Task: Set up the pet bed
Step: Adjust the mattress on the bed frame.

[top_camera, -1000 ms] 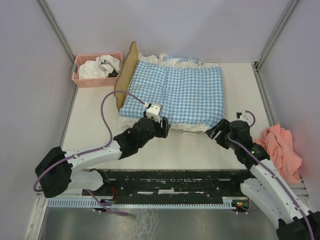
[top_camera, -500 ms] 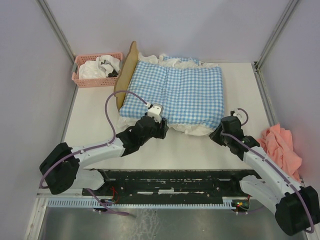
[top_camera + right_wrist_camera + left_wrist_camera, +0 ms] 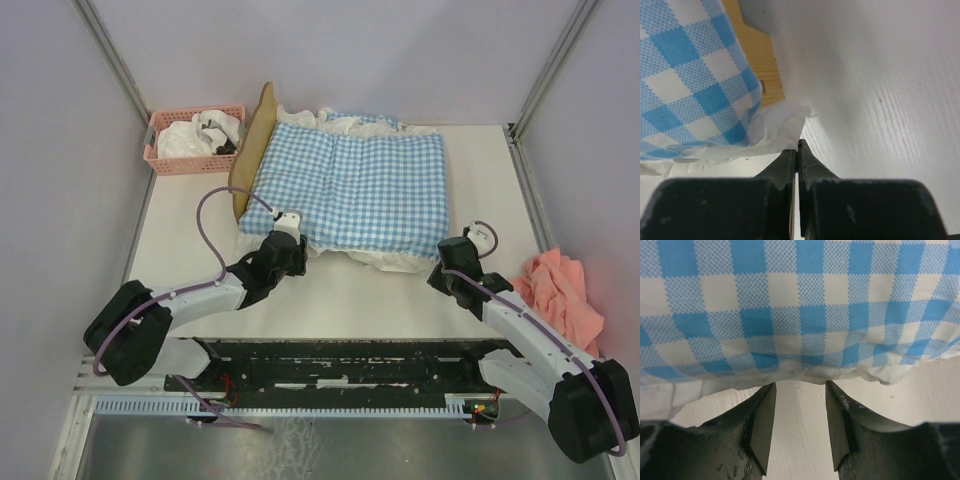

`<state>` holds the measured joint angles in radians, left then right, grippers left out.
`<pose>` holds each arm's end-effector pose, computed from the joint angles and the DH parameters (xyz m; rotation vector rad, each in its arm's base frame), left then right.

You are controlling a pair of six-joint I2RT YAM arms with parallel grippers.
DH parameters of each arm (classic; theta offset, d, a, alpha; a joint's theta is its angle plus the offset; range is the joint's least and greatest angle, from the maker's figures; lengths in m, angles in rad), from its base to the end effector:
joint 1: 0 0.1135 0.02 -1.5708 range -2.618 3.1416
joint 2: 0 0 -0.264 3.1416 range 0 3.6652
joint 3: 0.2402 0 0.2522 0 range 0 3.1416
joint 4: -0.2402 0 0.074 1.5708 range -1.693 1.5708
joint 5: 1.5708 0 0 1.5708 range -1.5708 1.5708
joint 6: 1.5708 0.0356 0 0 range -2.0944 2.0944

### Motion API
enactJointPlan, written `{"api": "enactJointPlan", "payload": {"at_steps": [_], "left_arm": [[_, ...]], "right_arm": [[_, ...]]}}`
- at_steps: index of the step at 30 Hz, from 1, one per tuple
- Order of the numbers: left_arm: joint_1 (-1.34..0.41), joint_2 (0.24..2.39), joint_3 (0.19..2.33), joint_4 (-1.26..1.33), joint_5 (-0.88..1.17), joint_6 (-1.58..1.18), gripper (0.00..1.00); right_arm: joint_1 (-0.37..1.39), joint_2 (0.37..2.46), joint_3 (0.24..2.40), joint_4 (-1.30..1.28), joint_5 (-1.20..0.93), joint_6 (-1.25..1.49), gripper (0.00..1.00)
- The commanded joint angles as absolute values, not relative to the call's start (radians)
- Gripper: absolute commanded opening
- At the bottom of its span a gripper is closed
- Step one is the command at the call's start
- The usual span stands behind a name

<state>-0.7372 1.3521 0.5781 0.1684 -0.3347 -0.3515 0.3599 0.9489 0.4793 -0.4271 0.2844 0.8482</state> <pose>0.2065 -0.1717 0.1816 0.2245 2.1390 -0.2717 0.1713 0.0538 0.1862 0.7043 2.3239 0.1969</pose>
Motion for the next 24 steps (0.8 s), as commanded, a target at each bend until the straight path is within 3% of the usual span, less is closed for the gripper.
{"api": "enactJointPlan", "payload": {"at_steps": [1,3,6,10,17,19,24], "left_arm": [[-0.739,1.242,0.578,0.172,-0.314,-0.404,0.51],[-0.74,1.167,0.591,0.132,-0.319,-0.409,0.53],[-0.74,1.078,0.642,0.017,-0.351,-0.393,0.57],[-0.734,1.0,0.763,-0.153,-0.492,-0.295,0.65],[-0.634,0.979,1.004,-0.235,-0.626,-0.061,0.78],[-0.572,1.023,1.07,-0.237,-0.623,-0.012,0.79],[-0.428,1.168,1.204,-0.245,-0.497,0.012,0.79]], "right_arm": [[0.362,0.909,0.479,-0.437,0.39,0.838,0.02],[0.362,0.876,0.498,-0.462,0.389,0.827,0.09],[0.362,0.811,0.559,-0.543,0.367,0.792,0.34],[0.361,0.706,0.632,-0.62,0.316,0.712,0.58],[0.362,0.595,0.69,-0.635,0.214,0.628,0.83],[0.361,0.584,0.695,-0.626,0.191,0.629,0.96],[0.361,0.593,0.715,-0.622,0.158,0.615,0.99]]}}
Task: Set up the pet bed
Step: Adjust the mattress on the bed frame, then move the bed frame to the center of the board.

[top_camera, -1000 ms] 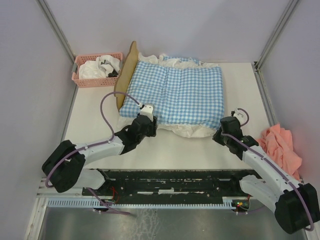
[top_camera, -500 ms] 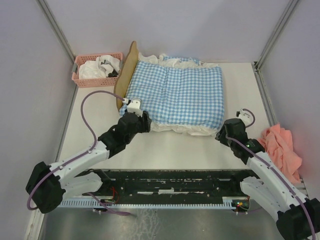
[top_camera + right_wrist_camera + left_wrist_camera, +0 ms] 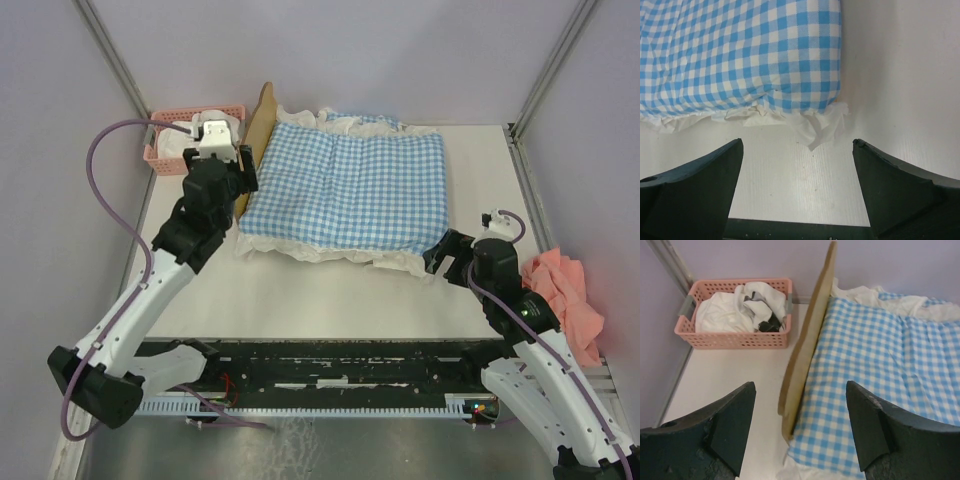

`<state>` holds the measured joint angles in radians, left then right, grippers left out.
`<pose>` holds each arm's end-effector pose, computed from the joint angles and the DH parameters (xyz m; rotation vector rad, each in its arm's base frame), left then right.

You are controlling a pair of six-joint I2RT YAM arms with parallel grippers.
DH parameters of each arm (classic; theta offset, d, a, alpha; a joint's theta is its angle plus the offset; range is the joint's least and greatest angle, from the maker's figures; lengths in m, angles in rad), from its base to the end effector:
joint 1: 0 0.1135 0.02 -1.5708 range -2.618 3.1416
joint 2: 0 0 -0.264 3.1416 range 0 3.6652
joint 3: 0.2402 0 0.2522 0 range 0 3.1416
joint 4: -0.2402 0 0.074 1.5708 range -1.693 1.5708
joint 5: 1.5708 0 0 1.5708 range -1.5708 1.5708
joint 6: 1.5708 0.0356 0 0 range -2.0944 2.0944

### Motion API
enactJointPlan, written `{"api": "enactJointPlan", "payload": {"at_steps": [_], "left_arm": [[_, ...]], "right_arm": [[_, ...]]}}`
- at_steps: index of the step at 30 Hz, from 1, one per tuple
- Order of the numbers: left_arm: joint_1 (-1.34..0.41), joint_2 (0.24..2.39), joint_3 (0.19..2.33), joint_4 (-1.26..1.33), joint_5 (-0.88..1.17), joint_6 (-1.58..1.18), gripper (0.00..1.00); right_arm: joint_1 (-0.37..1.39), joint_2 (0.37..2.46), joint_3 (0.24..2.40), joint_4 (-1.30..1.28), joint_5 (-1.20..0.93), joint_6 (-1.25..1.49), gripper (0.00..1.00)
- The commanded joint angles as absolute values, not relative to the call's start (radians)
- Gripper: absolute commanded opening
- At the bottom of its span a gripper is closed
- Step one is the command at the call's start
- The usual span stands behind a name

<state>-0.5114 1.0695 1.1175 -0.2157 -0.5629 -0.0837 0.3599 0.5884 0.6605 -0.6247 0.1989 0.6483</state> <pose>0.2165 -0.0997 0.3993 -0.0441 1.7121 0.0477 0.1270 0.0403 0.2804 0.4240 2.0933 0.3886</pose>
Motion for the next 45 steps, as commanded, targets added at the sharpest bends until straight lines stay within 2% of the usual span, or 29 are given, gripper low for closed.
{"api": "enactJointPlan", "payload": {"at_steps": [1,6,11,15,17,20,22,29,34,39,45], "left_arm": [[-0.401,1.196,1.222,-0.245,-0.473,0.012,0.8],[-0.282,1.329,1.276,-0.229,-0.264,-0.022,0.77],[-0.248,1.414,1.276,-0.205,-0.194,-0.026,0.69],[-0.247,1.437,1.285,-0.229,-0.179,-0.019,0.49],[-0.247,1.419,1.301,-0.273,-0.144,0.002,0.34],[-0.247,1.334,1.292,-0.329,-0.093,0.02,0.12],[-0.247,1.266,1.262,-0.357,-0.07,0.031,0.04],[-0.247,1.02,1.138,-0.473,-0.105,0.083,0.03],[-0.247,0.874,1.038,-0.463,-0.192,0.144,0.03],[-0.247,0.794,0.979,-0.431,-0.313,0.139,0.03],[-0.247,0.816,0.968,-0.404,-0.319,0.042,0.03]], "right_arm": [[0.362,0.594,0.718,-0.623,0.158,0.611,0.99],[0.362,0.595,0.718,-0.623,0.168,0.595,0.99],[0.362,0.595,0.705,-0.615,0.183,0.587,0.99],[0.361,0.594,0.687,-0.59,0.188,0.595,0.99],[0.361,0.592,0.671,-0.573,0.204,0.584,0.99],[0.361,0.59,0.667,-0.607,0.303,0.582,0.99],[0.362,0.58,0.687,-0.64,0.339,0.577,0.99],[0.362,0.536,0.729,-0.66,0.291,0.593,0.99],[0.361,0.606,0.783,-0.631,0.251,0.615,0.99],[0.361,0.771,0.897,-0.472,0.181,0.532,0.99],[0.357,1.193,1.23,-0.451,0.204,0.357,0.99]]}}
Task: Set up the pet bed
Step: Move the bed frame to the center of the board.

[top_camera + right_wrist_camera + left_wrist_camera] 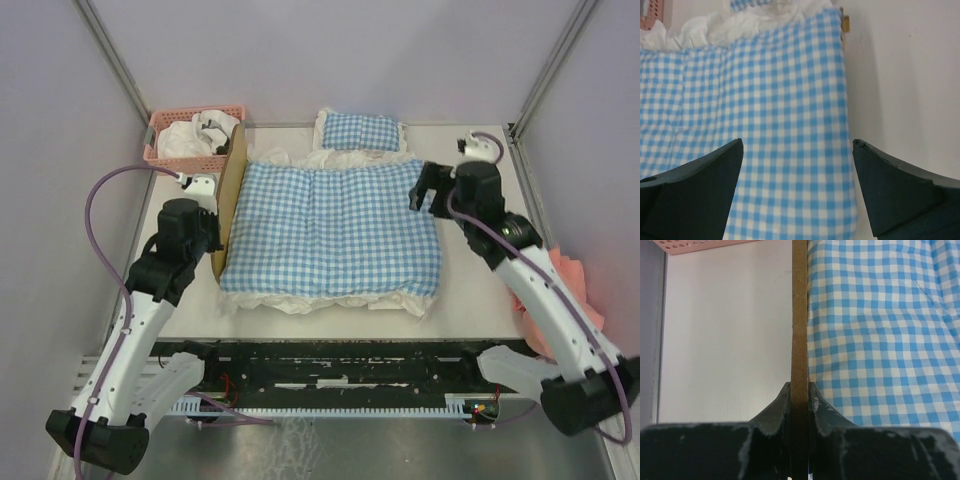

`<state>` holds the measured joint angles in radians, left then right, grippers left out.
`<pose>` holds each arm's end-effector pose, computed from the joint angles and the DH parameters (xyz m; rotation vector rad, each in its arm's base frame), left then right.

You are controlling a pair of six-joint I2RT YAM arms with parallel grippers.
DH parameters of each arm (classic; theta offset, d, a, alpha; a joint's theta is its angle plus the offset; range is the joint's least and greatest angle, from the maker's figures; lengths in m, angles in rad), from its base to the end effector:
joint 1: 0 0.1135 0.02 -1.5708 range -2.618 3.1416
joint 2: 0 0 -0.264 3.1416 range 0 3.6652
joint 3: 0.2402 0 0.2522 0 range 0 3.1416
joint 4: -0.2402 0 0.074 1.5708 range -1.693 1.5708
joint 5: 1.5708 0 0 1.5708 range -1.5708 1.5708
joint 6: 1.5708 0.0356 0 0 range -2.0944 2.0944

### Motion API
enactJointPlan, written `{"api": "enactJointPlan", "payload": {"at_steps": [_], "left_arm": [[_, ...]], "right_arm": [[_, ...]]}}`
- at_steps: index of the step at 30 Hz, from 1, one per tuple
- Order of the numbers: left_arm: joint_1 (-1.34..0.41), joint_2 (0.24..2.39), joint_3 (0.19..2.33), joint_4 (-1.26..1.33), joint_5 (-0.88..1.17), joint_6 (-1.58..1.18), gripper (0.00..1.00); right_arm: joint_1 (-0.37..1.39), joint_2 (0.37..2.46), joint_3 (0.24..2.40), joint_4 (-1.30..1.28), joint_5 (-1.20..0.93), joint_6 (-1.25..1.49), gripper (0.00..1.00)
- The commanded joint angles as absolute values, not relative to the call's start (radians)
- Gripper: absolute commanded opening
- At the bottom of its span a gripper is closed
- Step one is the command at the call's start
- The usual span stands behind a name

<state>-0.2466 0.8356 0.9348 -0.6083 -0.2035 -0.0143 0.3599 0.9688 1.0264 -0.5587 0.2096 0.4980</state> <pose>0.1722 -0.0359 0.3402 0.1164 2.0655 0.0514 0.1964 0.0660 0.3528 0.2716 2.0568 0.3122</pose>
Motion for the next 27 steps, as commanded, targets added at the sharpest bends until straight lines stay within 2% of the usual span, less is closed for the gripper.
{"api": "enactJointPlan", "payload": {"at_steps": [1,3,10,15,27], "left_arm": [[-0.248,0.816,0.964,-0.399,-0.313,0.023,0.03],[-0.247,0.813,0.947,-0.379,-0.294,0.001,0.03],[-0.247,0.838,0.925,-0.344,-0.294,0.009,0.03],[-0.247,0.819,0.882,-0.294,-0.221,-0.028,0.03],[-0.247,0.802,0.796,-0.247,-0.114,-0.045,0.03]], "right_arm": [[0.353,1.261,1.284,-0.45,0.195,0.341,0.99],[0.341,1.388,1.402,-0.436,0.177,0.318,0.99],[0.255,1.794,1.761,-0.409,0.181,0.36,0.88],[0.155,2.089,1.994,-0.41,0.02,0.467,0.79],[0.081,2.588,2.411,-0.232,-0.198,0.613,0.88]]}}
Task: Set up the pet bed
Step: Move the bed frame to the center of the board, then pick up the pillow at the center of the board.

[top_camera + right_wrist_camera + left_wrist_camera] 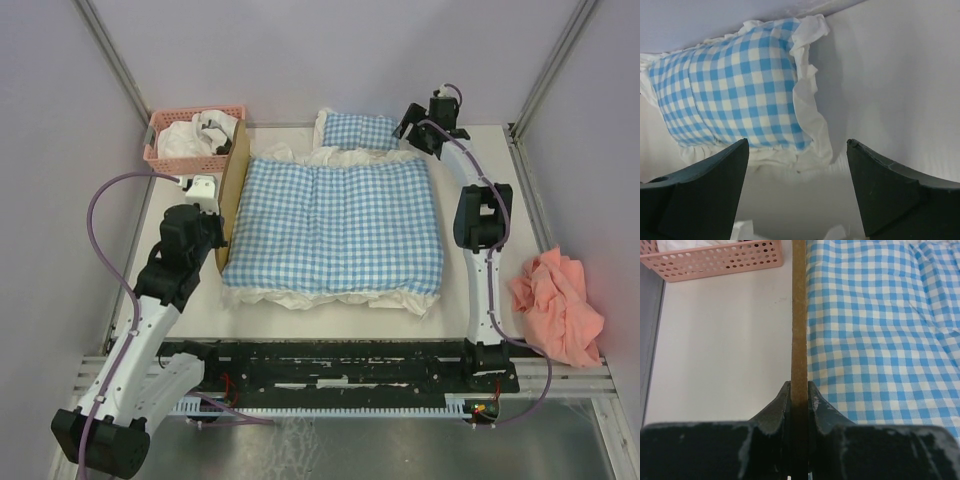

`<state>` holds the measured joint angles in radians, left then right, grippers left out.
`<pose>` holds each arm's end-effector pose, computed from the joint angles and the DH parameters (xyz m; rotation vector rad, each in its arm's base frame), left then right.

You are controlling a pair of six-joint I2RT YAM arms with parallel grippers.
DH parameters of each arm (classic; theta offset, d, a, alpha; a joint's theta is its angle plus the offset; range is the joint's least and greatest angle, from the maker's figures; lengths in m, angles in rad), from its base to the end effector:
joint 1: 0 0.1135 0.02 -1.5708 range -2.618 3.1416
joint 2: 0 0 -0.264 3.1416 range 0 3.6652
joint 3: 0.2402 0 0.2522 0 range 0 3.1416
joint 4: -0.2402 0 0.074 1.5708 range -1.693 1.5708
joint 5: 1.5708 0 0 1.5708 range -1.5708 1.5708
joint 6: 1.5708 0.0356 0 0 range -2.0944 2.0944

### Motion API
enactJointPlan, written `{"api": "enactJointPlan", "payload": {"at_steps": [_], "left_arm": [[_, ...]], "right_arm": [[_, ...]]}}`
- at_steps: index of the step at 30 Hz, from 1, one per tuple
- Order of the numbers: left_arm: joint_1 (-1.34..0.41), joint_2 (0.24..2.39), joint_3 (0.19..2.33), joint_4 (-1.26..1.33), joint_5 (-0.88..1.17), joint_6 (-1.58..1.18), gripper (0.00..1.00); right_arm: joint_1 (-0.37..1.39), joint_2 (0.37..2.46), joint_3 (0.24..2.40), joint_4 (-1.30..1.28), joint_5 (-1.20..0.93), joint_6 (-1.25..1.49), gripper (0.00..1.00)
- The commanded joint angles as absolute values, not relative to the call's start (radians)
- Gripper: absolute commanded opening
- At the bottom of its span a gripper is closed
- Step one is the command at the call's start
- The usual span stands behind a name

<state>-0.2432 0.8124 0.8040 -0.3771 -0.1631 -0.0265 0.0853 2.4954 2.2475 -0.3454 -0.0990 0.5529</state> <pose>0.1810 -0.0389 0.3221 0.1041 1.9482 -0.0186 0.5713 0.0524 0.2093 0.4530 2.1523 0.4702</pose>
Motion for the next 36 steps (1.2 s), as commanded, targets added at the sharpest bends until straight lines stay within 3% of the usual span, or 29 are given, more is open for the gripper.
{"api": "enactJointPlan", "payload": {"at_steps": [1,6,11,12,13,15,17,23,31,33,36], "left_arm": [[-0.247,0.798,0.797,-0.247,-0.116,-0.039,0.03],[-0.247,0.794,0.799,-0.231,-0.093,-0.031,0.03],[-0.249,0.805,0.803,-0.233,-0.073,-0.03,0.03],[-0.249,0.805,0.805,-0.235,-0.075,-0.028,0.03],[-0.249,0.805,0.804,-0.236,-0.082,-0.027,0.03],[-0.25,0.813,0.805,-0.236,-0.082,-0.028,0.03],[-0.253,0.822,0.802,-0.227,-0.078,-0.033,0.03],[-0.259,0.894,0.821,-0.186,-0.12,-0.146,0.03],[-0.258,0.921,0.854,-0.155,-0.219,-0.299,0.03],[-0.258,0.933,0.865,-0.153,-0.219,-0.326,0.1],[-0.263,0.948,0.886,-0.164,-0.196,-0.356,0.28]], "right_arm": [[0.079,2.625,2.443,-0.237,-0.192,0.621,0.88],[0.078,2.754,2.486,-0.113,-0.2,0.712,0.9],[0.083,2.89,2.59,-0.017,-0.29,0.805,0.78],[0.083,2.895,2.591,0.021,-0.302,0.81,0.71],[0.084,2.888,2.573,0.062,-0.302,0.807,0.53],[0.08,2.865,2.558,0.095,-0.289,0.795,0.26],[0.066,2.818,2.556,0.083,-0.275,0.79,0.04],[0.011,2.532,2.302,0.099,-0.184,0.803,0.02],[-0.057,2.37,2.346,-0.025,-0.183,0.646,0.02],[-0.058,2.301,2.294,-0.018,-0.196,0.591,0.02],[-0.054,2.172,2.205,-0.002,-0.215,0.532,0.02]]}}
